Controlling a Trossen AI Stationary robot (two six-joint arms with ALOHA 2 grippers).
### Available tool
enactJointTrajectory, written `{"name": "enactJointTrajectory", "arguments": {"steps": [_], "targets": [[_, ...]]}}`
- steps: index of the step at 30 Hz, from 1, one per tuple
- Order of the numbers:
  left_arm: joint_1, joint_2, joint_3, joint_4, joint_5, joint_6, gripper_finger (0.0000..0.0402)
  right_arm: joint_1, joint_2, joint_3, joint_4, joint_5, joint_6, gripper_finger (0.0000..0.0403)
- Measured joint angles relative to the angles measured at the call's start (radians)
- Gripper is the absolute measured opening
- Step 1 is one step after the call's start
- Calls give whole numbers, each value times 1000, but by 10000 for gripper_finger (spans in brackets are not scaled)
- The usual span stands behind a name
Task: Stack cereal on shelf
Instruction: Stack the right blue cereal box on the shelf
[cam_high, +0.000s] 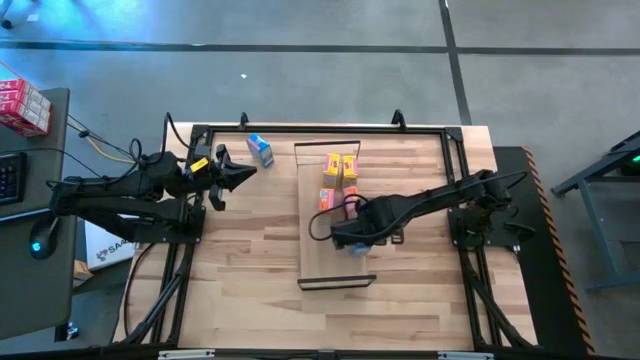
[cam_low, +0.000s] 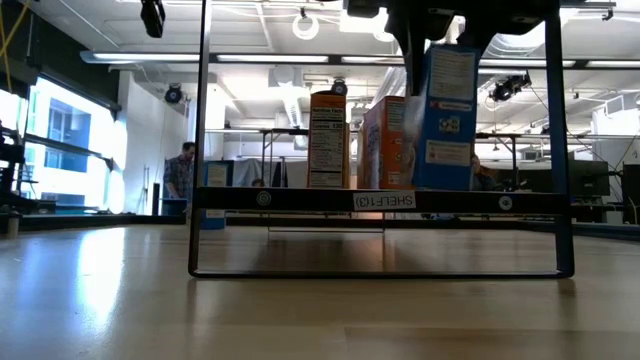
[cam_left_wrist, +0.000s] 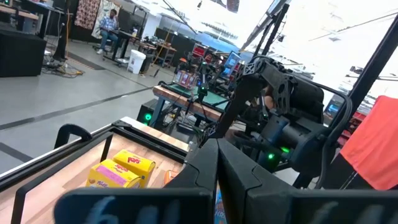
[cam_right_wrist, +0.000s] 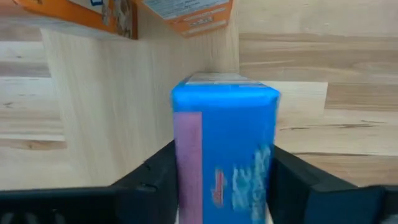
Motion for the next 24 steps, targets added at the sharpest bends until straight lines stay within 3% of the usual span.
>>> {"name": "enactJointTrajectory", "arguments": {"steps": [8, 24], "targets": [[0, 0, 0, 0, 0, 0, 0, -6, 1, 0, 32, -14, -45, 231], [0, 0, 0, -1, -2, 0, 0, -52, -25, 0, 19, -63, -156, 236]]}}
